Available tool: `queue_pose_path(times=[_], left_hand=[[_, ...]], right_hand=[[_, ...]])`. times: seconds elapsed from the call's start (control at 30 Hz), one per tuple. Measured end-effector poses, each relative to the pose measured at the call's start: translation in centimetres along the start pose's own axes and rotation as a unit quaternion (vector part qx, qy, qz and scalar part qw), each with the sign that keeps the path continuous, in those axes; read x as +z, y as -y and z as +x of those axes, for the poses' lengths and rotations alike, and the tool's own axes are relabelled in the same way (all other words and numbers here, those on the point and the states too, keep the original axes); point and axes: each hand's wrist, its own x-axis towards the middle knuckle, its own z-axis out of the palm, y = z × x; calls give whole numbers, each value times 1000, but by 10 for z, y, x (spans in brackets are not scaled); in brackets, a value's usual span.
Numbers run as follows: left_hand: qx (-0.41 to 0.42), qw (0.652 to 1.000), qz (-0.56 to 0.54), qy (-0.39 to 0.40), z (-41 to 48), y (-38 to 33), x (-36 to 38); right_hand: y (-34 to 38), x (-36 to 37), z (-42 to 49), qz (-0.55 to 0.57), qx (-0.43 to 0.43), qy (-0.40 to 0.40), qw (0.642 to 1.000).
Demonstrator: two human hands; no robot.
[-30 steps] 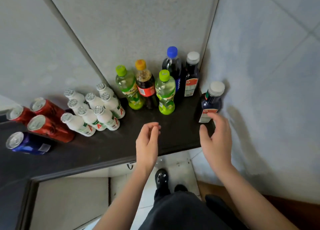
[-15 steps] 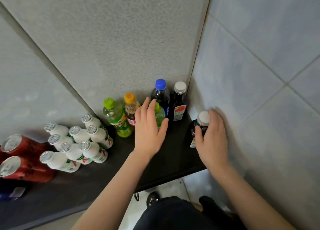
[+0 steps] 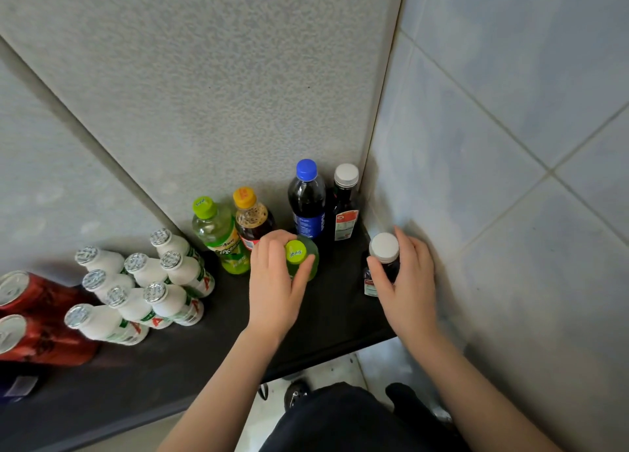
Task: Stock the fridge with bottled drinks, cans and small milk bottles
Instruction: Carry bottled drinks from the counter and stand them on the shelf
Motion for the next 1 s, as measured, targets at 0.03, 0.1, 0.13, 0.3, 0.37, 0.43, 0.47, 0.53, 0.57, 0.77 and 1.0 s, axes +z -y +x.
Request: queue_pose_path(times=[0.03, 0.1, 0.13, 0.3, 0.37, 0.43, 0.47, 0.53, 0.57, 0.77, 1.0], left_hand=[[-9, 1000, -4, -1, -2, 1, -1], [-26, 1000, -15, 2, -5, 2, -3], [-29, 999, -24, 7, -6, 3, -5], [-48, 997, -55, 40, -13, 5, -8], [-57, 994, -68, 56, -16, 6, -6], [-54, 993, -86, 69, -18, 4, -5], [-50, 992, -90, 69, -20, 3, -4], [-62, 992, -93, 55, -24, 1, -3], [-87, 990, -99, 39, -27, 0, -4], [-222, 957, -159, -98, -63, -11, -27], [-323, 908, -196, -181, -154, -20, -69]], right_hand=[[-1, 1, -1, 14, 2, 1, 1000], [-2, 5, -3, 47, -1, 12, 999], [-2, 6, -5, 63, -3, 20, 998], [-4, 15, -12, 114, -14, 42, 992], [-7, 18, -14, 117, -19, 57, 991], [-8, 20, -15, 109, -25, 69, 991], [-8, 20, -16, 107, -31, 73, 991], [-8, 21, -17, 102, -46, 78, 991], [-8, 22, -19, 100, -51, 74, 991], [4, 27, -33, 193, -14, 2, 981], [38, 51, -91, 266, -23, 143, 953]])
